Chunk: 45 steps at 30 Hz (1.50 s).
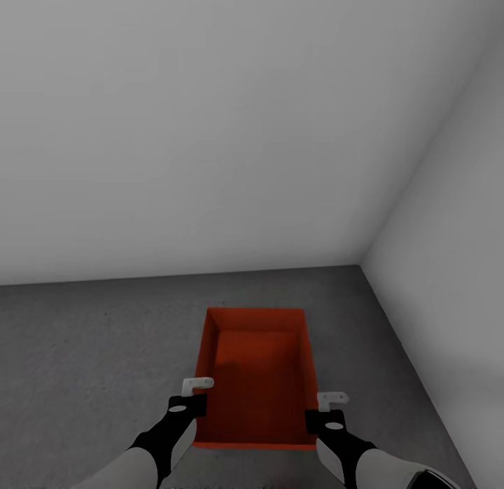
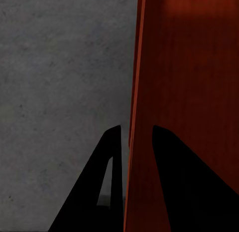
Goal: Move the two storage containers from the living room to the garage. In the garage, place one container on the floor and stack the other container on top of it (either order is fine).
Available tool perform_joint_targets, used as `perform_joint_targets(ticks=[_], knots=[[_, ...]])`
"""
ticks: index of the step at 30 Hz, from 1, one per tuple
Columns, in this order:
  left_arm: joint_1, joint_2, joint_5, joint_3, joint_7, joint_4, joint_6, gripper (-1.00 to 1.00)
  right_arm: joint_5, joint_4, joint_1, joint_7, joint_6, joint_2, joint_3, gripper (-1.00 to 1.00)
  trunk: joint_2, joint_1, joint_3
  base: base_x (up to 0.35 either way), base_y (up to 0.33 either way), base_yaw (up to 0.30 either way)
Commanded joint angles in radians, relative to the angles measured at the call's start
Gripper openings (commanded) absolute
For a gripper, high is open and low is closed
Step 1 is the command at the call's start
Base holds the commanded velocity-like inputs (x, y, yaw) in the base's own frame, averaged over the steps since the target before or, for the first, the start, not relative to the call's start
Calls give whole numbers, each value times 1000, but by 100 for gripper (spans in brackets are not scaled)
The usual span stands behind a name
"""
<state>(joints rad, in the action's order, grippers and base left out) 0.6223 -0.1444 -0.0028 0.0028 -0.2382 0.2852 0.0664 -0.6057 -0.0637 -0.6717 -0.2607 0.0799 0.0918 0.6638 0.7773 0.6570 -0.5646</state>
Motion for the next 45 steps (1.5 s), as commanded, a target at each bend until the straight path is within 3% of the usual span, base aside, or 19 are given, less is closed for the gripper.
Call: perform_joint_targets(ticks=[1,17,45], knots=[[0,0,-14,19,-6,62,7,-100,-20,33,0,-2,4,-1,-1,-100,1,0,-3,0,0,0],[0,0,-15,19,-6,62,7,-100,-20,33,0,-2,4,0,-1,-100,1,0,-27,0,0,0],[0,0,-16,19,-7,63,6,-100,-20,33,0,-1,4,0,-1,-100,1,0,-29,46,0,0]])
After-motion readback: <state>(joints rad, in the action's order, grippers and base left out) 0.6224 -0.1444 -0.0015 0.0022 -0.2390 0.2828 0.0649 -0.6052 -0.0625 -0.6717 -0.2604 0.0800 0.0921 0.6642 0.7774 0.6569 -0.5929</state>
